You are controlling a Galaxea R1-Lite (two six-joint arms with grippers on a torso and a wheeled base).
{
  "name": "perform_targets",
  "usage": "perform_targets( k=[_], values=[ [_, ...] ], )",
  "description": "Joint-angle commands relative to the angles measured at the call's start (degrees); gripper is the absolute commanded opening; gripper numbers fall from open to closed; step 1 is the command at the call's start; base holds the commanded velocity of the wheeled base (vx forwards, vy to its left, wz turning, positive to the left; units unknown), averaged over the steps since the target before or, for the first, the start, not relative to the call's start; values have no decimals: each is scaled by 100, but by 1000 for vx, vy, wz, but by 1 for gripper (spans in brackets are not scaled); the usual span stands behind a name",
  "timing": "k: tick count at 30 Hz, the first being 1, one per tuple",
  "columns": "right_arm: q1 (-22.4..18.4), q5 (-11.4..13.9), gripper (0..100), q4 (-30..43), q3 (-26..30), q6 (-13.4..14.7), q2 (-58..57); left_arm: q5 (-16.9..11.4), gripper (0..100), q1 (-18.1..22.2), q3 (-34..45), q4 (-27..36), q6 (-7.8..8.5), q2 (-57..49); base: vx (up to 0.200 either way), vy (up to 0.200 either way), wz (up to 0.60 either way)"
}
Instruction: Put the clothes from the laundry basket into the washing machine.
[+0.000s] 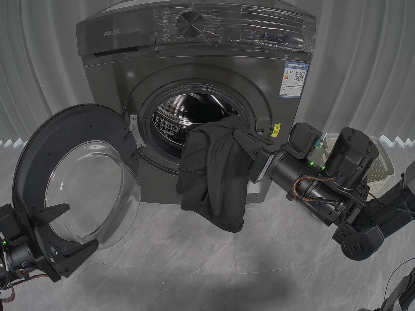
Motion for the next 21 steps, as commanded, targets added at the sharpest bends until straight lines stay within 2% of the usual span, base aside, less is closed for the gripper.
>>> perform_targets(
  k=[1, 12, 18, 21],
  values=[
    [-73, -10, 0, -3, -141, 7, 194, -30, 100, -784, -338, -421, -91, 1857, 0, 0, 0],
    [-90, -10, 0, -12, -123, 7, 194, -21, 100, -1030, -962, -1493, -126, 3791, 0, 0, 0],
    [-82, -10, 0, -12, -132, 7, 194, 84, 100, -1030, -1340, -1555, -161, 4292, 0, 0, 0],
    [-73, -10, 0, -12, -141, 7, 194, 84, 100, -1039, -1436, -1555, -240, 4380, 0, 0, 0]
  ],
)
